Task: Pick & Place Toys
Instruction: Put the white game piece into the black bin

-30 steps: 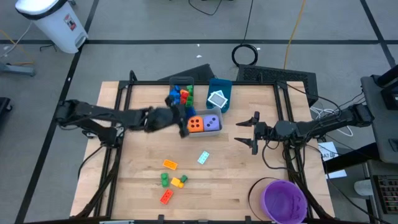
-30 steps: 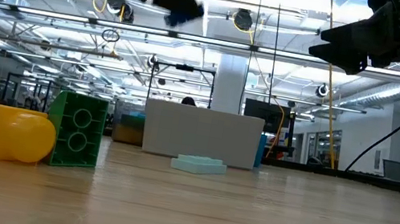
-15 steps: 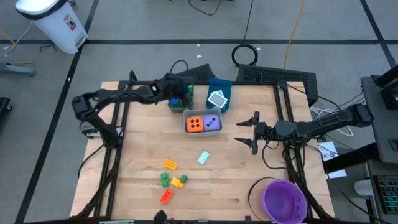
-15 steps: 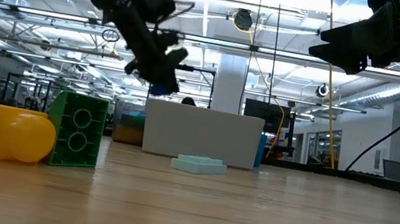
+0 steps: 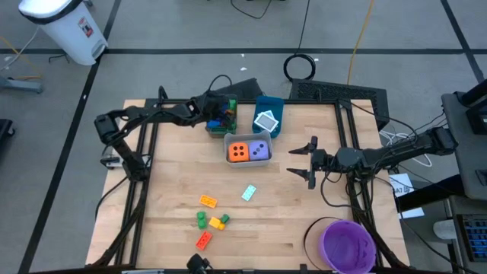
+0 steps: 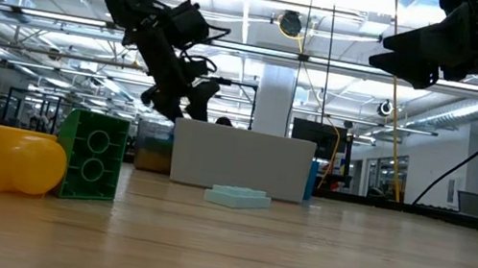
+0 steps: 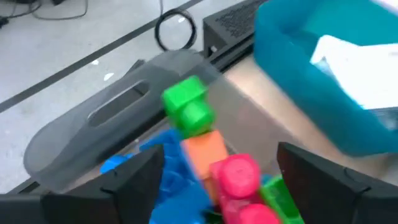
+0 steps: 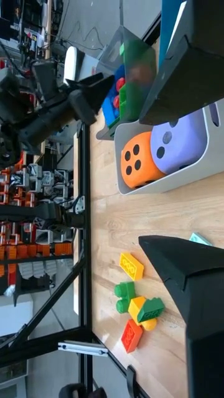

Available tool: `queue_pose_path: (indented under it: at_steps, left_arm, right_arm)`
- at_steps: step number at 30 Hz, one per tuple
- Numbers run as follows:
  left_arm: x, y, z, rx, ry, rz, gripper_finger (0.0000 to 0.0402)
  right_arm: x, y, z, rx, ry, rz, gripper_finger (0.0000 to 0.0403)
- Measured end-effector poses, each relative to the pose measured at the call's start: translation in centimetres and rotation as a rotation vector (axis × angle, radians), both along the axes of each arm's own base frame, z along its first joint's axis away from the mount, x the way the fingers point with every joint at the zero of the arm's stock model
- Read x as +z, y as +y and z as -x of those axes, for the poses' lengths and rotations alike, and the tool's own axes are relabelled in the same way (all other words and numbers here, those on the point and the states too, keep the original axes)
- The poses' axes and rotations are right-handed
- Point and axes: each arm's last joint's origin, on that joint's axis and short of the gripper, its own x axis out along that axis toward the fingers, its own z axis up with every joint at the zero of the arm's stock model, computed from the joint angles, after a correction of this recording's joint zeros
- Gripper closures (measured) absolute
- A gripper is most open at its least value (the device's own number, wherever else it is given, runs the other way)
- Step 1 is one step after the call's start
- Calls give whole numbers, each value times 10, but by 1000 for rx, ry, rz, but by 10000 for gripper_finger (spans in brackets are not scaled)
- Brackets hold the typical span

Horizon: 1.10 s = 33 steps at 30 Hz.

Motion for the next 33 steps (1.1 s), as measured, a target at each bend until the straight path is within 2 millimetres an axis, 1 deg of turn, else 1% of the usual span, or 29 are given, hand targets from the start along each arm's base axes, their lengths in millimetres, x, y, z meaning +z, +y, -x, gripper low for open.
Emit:
queue_pose_path:
  at_steps: [3, 5, 8, 11, 15, 18, 21, 24, 27, 30, 33]
  left_arm:
    - [11, -8, 0, -46, -26, 5, 63]
    - [21, -16, 1, -107, -47, 12, 56]
    - [39, -38, -1, -214, -122, 69, 52]
    - [49, -71, -7, -322, -176, 170, 51]
    - [50, -130, -21, -510, -147, 206, 51]
    - [41, -173, -31, -608, -106, 189, 51]
    - [30, -213, -40, -648, -126, 258, 51]
    - [18, -244, -45, -676, -130, 316, 50]
    - [-1, -260, -48, -638, -68, 268, 50]
    - [-23, -267, -53, -549, -41, 254, 50]
    - [-42, -271, -62, -532, -52, 251, 50]
  right_arm:
    - [0, 0, 0, 0, 0, -1, 124]
    - [0, 0, 0, 0, 0, 0, 124]
    - [0, 0, 0, 0, 0, 0, 124]
    - [0, 0, 0, -2, 0, 1, 124]
    - [0, -1, 0, -9, -2, 3, 124]
    - [0, -3, 0, -17, -3, -7, 124]
    - [0, -3, 0, -18, -3, -11, 124]
    - [0, -3, 0, -17, -2, -11, 124]
    - [0, -3, 0, -17, -1, -10, 124]
    - [0, -3, -1, -17, 0, -10, 124]
    - [0, -3, -1, -17, 0, -10, 124]
